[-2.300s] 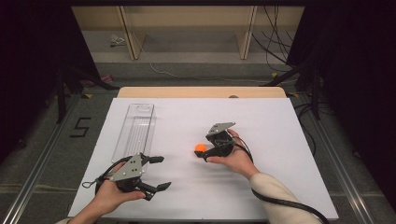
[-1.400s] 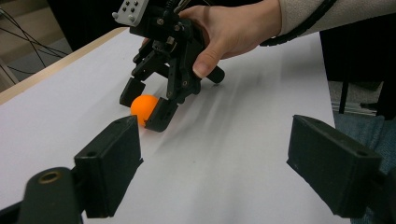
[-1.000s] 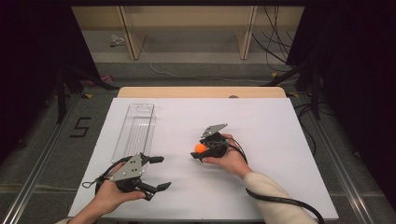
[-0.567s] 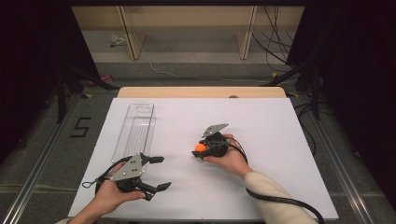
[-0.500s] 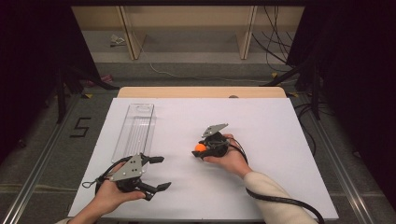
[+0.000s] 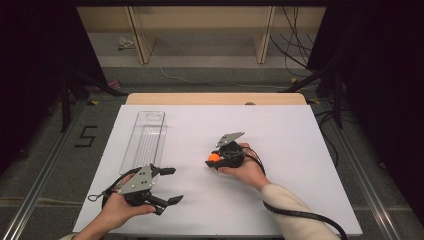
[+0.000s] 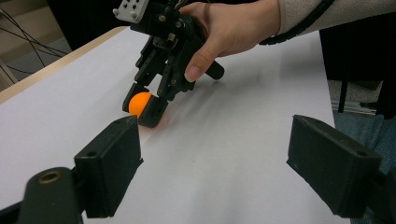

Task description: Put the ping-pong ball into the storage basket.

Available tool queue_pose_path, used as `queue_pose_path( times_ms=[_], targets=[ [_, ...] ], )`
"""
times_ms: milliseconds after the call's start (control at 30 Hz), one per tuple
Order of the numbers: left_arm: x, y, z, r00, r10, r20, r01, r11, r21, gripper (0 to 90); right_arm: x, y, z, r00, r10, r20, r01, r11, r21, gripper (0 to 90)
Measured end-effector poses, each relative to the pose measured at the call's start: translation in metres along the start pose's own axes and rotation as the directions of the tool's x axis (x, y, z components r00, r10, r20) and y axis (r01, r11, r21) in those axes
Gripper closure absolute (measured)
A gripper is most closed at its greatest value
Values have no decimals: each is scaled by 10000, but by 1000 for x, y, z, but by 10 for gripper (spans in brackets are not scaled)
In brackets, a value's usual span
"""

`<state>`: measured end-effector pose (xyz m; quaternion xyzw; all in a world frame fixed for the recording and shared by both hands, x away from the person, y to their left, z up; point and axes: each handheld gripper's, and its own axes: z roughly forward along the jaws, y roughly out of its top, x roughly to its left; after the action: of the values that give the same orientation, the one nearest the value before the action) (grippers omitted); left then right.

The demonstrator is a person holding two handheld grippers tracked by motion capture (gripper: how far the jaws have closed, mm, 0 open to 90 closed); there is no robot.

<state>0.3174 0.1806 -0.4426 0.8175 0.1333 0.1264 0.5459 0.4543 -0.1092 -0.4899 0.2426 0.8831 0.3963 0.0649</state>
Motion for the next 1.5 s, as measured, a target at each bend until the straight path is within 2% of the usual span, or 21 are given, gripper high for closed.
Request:
queue_pose_path(
  times_ms=[367, 767, 1500],
  targets=[
    [0, 0, 0, 10000, 16, -1, -16, 10000, 8, 169, 1, 3, -3, 10000, -1, 12, 1, 9999, -134, 511],
    [0, 0, 0, 10000, 3, -15, -3, 10000, 3, 169, 4, 11, -11, 10000, -12, 27, 14, 9980, -625, 512],
    [0, 0, 0, 10000, 13, -1, -13, 10000, 17, 169, 5, 21, -20, 10000, 0, 6, 1, 9934, -1151, 512]
  ],
)
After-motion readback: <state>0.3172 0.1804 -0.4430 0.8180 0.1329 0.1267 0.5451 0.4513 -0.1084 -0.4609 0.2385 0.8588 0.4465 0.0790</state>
